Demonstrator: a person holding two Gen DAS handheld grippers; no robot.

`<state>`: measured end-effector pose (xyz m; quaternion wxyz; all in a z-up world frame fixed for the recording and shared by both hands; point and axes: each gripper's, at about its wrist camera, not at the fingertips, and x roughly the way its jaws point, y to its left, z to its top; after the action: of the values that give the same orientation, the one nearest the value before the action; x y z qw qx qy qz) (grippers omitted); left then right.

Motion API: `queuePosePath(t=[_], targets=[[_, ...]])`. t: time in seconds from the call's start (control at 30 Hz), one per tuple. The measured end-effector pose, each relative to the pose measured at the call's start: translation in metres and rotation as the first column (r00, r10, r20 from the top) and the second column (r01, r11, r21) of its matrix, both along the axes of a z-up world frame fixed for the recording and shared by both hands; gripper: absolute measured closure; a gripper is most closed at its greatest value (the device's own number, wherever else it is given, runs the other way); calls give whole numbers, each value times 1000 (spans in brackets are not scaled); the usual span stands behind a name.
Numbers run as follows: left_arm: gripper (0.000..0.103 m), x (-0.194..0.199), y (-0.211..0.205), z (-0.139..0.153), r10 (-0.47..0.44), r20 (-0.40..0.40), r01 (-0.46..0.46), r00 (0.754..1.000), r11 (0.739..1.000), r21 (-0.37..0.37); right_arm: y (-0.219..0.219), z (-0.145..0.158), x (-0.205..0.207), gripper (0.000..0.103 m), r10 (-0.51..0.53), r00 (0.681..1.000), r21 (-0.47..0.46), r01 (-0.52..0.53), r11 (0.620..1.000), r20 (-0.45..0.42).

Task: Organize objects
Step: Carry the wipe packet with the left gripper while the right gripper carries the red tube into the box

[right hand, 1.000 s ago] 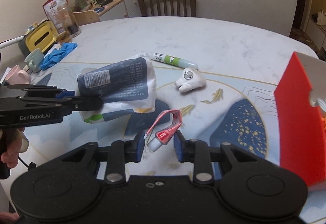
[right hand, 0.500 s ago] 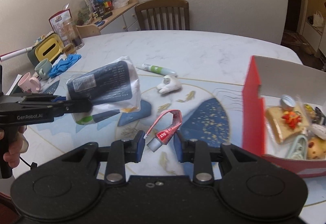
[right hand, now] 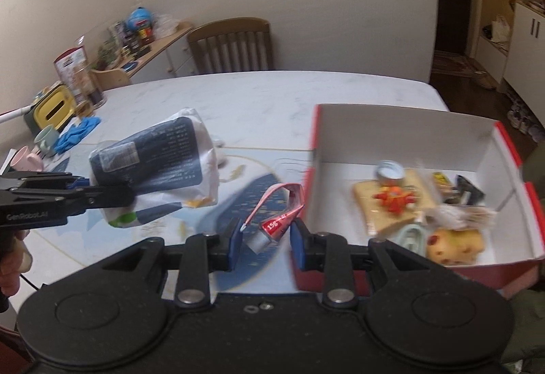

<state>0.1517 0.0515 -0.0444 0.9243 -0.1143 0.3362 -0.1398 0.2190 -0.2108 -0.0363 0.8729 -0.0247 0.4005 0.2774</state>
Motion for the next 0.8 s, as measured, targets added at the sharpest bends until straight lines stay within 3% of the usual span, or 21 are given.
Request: queuePosePath(t=[0.6,0.8], targets=[[81,53,-116,2,-122,-18,123,992,991,56,-89,-8,45,73,-76,997,-14,76,997,29],[81,71,-154,-6,-159,-46,164,986,978,132,-109,-12,71,73,-108,993,-32,110,993,43]])
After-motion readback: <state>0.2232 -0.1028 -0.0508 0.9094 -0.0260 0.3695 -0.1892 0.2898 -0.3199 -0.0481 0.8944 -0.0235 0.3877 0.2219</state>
